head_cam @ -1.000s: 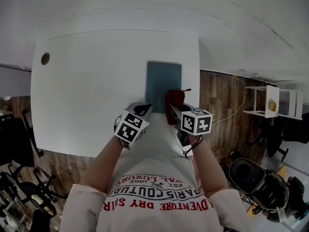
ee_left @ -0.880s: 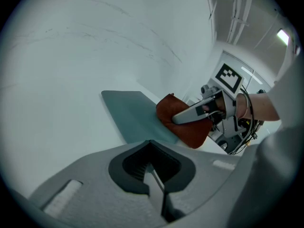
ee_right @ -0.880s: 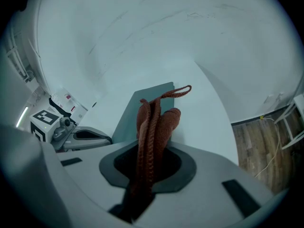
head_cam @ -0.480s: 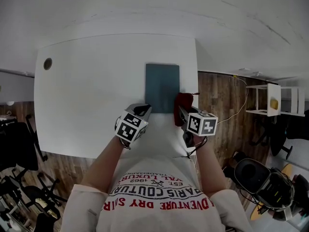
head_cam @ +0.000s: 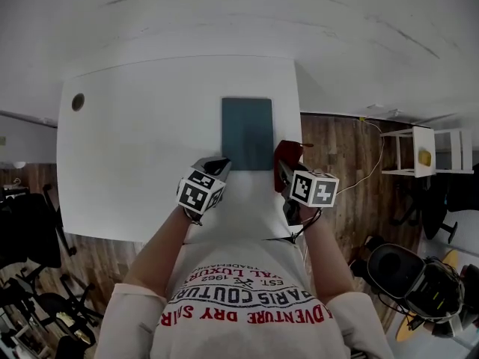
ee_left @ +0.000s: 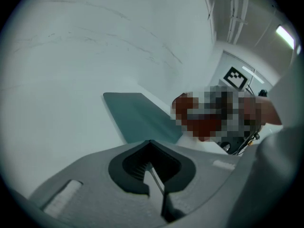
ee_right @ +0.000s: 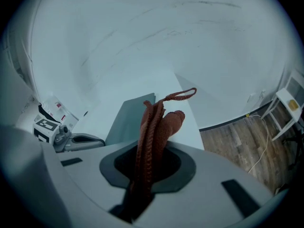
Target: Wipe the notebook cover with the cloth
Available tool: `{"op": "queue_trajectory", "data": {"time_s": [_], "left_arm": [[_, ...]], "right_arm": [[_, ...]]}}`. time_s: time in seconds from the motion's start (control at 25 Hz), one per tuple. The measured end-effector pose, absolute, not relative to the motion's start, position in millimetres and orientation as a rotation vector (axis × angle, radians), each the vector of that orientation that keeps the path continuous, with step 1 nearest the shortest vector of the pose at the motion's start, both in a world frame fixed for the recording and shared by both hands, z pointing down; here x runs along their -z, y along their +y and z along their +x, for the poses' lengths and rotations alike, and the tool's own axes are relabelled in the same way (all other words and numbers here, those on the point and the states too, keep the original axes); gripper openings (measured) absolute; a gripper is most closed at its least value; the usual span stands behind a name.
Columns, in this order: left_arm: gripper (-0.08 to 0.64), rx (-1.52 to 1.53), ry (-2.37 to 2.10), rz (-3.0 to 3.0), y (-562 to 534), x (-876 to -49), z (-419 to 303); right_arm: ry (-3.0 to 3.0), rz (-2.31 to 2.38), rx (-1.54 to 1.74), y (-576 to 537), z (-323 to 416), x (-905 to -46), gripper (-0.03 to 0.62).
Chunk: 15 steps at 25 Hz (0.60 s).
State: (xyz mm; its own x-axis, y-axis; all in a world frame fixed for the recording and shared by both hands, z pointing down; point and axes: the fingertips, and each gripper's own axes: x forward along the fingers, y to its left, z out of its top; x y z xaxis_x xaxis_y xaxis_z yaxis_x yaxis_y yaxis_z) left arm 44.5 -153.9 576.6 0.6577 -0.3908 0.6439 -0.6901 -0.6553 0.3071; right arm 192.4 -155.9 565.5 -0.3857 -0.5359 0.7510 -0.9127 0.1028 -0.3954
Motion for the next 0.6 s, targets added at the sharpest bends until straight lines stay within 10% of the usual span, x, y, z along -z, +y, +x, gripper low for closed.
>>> {"op": "queue_trajectory", "data": {"time_s": [0.6], "left_arm": [[0.009, -0.284, -1.198, 2.688, -162.0, -397.5, 11.9]], "right_arm": [[-2.361, 1.507, -0.841, -170.9, 142.4, -440.9, 0.072]]}}
